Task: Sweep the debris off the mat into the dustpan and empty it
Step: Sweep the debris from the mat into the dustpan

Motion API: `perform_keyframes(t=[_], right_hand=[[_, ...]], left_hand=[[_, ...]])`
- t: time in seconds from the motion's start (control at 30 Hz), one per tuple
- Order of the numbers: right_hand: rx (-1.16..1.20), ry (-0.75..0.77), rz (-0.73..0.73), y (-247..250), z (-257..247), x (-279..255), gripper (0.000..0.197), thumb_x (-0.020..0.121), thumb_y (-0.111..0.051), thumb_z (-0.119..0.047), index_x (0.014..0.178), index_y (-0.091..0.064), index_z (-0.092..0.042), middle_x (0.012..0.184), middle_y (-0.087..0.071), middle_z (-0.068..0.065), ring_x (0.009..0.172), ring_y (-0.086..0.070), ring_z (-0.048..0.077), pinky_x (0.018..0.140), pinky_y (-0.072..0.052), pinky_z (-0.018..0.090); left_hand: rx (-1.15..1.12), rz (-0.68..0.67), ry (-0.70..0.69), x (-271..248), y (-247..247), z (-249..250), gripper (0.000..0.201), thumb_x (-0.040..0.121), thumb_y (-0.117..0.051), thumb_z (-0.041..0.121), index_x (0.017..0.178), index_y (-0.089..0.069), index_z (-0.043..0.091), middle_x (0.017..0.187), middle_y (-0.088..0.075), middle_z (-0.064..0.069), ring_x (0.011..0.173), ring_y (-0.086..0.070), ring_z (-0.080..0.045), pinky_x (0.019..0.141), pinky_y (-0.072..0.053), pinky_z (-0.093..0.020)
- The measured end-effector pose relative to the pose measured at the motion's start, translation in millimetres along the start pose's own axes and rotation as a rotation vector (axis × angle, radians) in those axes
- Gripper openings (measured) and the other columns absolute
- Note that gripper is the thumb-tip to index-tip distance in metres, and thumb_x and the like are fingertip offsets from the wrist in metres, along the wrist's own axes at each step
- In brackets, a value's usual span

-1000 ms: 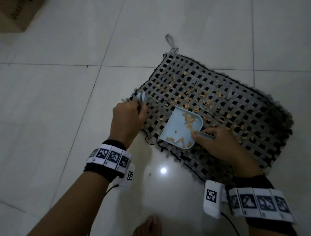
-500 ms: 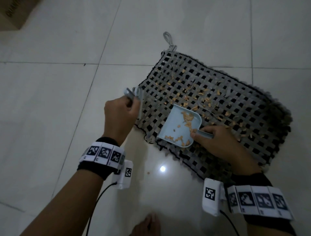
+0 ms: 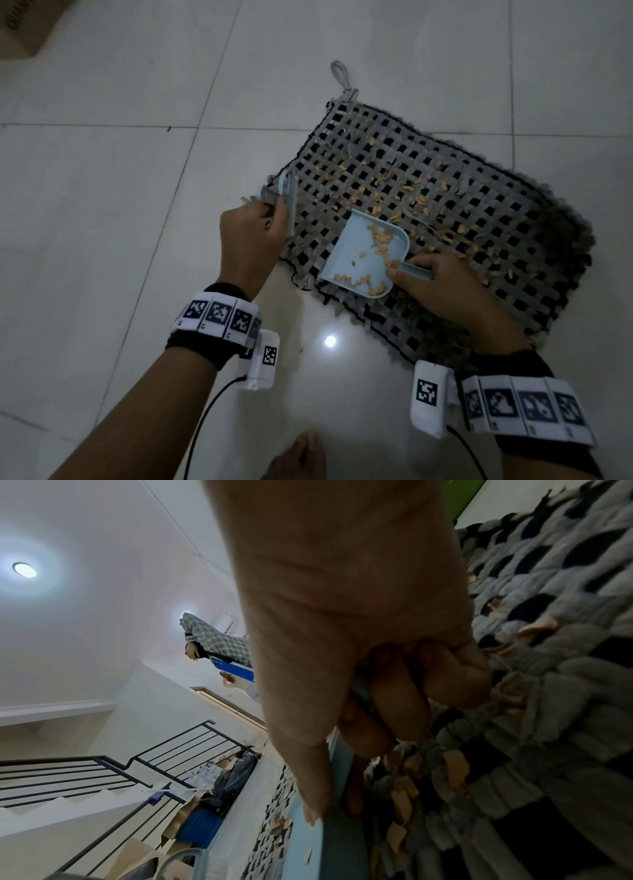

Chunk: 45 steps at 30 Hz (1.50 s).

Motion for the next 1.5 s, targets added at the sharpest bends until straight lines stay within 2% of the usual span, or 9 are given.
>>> perform_keyframes(t=[0.17,0.33,0.47,0.67,0.9,1.07,1.27,1.37,1.5], right_hand=[[0.007,0.001,0.000,0,2,1,0.017,0.086,-0.075,-0.041,0.083,-0.075,-0.024,0.072,-0.068,-0.007,0.063,-0.061,0.008,0.056,-0.042,0.022],[0.080,0.006,0.003,-2,2,-1,0.020,0.086,-0.076,-0.040,0.092,-0.079,-0.021,0.084,-0.075,-0.006,0.076,-0.071,0.010,0.061,-0.053,0.027],[0.098,0.080,0.029,-9,-11,-2,0.019,0.090,-0.072,-0.040,0.081,-0.076,-0.023,0.060,-0.067,-0.020,0.052,-0.060,-0.006,0.049,-0.043,0.014],[0.003,0.175,0.123,-37,-28,3,0.025,0.091,-0.070,-0.041,0.073,-0.070,-0.022,0.051,-0.060,-0.022,0.048,-0.057,-0.008,0.042,-0.034,0.006],[-0.100,0.145,0.180,-43,-25,5,0.031,0.089,-0.068,-0.049,0.088,-0.076,-0.018,0.073,-0.069,-0.016,0.069,-0.065,-0.003,0.058,-0.055,0.023],[-0.103,0.130,0.186,-44,-25,5,0.032,0.089,-0.069,-0.050,0.088,-0.075,-0.019,0.072,-0.068,-0.015,0.067,-0.064,-0.002,0.056,-0.053,0.023],[-0.113,0.130,0.179,-43,-25,4,0.032,0.090,-0.067,-0.050,0.087,-0.075,-0.019,0.073,-0.069,-0.013,0.066,-0.065,0.002,0.057,-0.055,0.027],[-0.114,0.130,0.176,-43,-25,4,0.034,0.089,-0.067,-0.051,0.086,-0.074,-0.019,0.074,-0.070,-0.011,0.068,-0.066,0.004,0.060,-0.058,0.031],[-0.104,0.119,0.175,-42,-25,5,0.035,0.088,-0.067,-0.052,0.085,-0.075,-0.018,0.072,-0.072,-0.008,0.067,-0.069,0.009,0.061,-0.061,0.037]], left_hand=[[-0.003,-0.048,-0.010,-7,-11,1,0.033,0.099,-0.059,0.020,0.072,-0.072,0.006,0.056,-0.066,-0.002,0.043,-0.055,-0.014,0.044,-0.030,-0.016],[-0.095,0.004,-0.010,-7,-6,6,0.026,0.097,-0.063,0.015,0.078,-0.078,0.005,0.068,-0.073,-0.001,0.051,-0.059,-0.004,0.049,-0.035,-0.003],[-0.110,0.071,0.062,2,7,-11,0.024,0.099,-0.059,0.021,0.097,-0.080,0.008,0.086,-0.077,-0.001,0.070,-0.070,-0.007,0.060,-0.057,-0.030],[-0.135,0.038,0.101,-8,2,-23,0.021,0.096,-0.065,0.020,0.110,-0.077,0.009,0.085,-0.074,0.004,0.075,-0.071,-0.005,0.067,-0.058,-0.022],[-0.163,-0.248,0.163,0,0,-26,0.009,0.098,-0.062,0.029,0.101,-0.069,0.025,0.085,-0.070,0.011,0.075,-0.066,0.005,0.063,-0.049,-0.013],[-0.042,-0.475,-0.005,2,-2,-16,0.028,0.105,-0.044,0.026,0.095,-0.065,0.011,0.070,-0.064,-0.006,0.058,-0.056,-0.022,0.055,-0.044,-0.038],[-0.150,-0.345,0.075,1,-6,-14,0.038,0.101,-0.043,0.030,0.095,-0.068,0.001,0.072,-0.070,-0.012,0.065,-0.066,-0.030,0.058,-0.054,-0.047],[-0.086,-0.238,0.066,6,5,-20,0.033,0.098,-0.047,0.028,0.092,-0.070,0.005,0.063,-0.068,-0.005,0.056,-0.065,-0.023,0.050,-0.052,-0.038],[0.048,-0.297,-0.029,-6,-4,-5,0.023,0.100,-0.050,0.020,0.085,-0.066,0.012,0.052,-0.051,0.007,0.042,-0.045,-0.011,0.043,-0.028,-0.018]])
Point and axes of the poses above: each hand's wrist, its own x-axis towards the middle knuckle, its own y-axis out of the back of the hand, z = x × y, the point moved 3 cm from there along x, towards the middle knuckle
